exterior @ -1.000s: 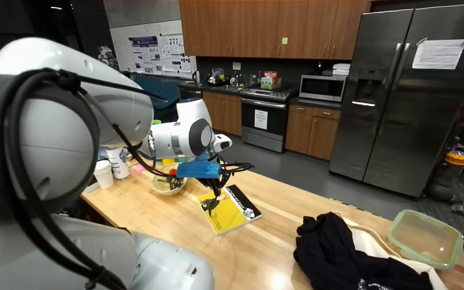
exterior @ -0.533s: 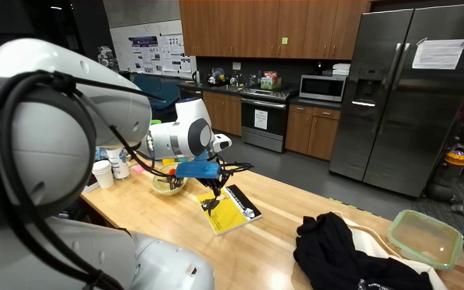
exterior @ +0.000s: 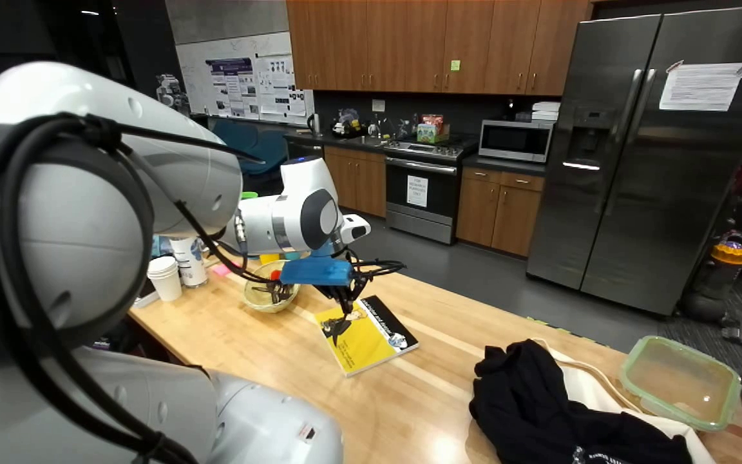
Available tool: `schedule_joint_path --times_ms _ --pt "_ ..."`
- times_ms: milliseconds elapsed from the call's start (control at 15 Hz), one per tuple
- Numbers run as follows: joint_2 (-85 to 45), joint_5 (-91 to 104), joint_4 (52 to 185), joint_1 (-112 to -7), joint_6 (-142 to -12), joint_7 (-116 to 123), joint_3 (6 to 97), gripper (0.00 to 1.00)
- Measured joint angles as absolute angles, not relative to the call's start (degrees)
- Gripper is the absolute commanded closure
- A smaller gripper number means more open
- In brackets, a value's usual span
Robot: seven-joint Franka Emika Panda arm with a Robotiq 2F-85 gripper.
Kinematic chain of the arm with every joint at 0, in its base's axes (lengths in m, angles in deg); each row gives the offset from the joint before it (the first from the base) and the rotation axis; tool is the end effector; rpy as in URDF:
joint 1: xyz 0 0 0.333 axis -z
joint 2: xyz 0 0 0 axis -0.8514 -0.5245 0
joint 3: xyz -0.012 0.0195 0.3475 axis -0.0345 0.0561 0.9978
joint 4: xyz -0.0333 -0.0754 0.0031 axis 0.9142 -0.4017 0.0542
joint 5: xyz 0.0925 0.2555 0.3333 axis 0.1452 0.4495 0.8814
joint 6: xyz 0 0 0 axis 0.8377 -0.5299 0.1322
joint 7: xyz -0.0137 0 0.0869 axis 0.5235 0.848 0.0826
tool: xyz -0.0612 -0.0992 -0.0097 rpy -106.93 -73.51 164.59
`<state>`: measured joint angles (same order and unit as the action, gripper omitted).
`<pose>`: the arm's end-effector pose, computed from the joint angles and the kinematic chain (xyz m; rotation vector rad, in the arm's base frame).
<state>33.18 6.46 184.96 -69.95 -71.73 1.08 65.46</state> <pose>0.3383 0.1262 0.3992 2.9900 0.3884 0.2340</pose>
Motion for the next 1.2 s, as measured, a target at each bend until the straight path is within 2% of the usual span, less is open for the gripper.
schedule_joint_path --times_ms 667,1200 --pt "33.16 6.02 184.92 -69.51 -71.98 0.94 65.85 0.99" --pt "34.10 -11.93 184.68 -62.22 -73.65 -1.72 70.73 0.99"
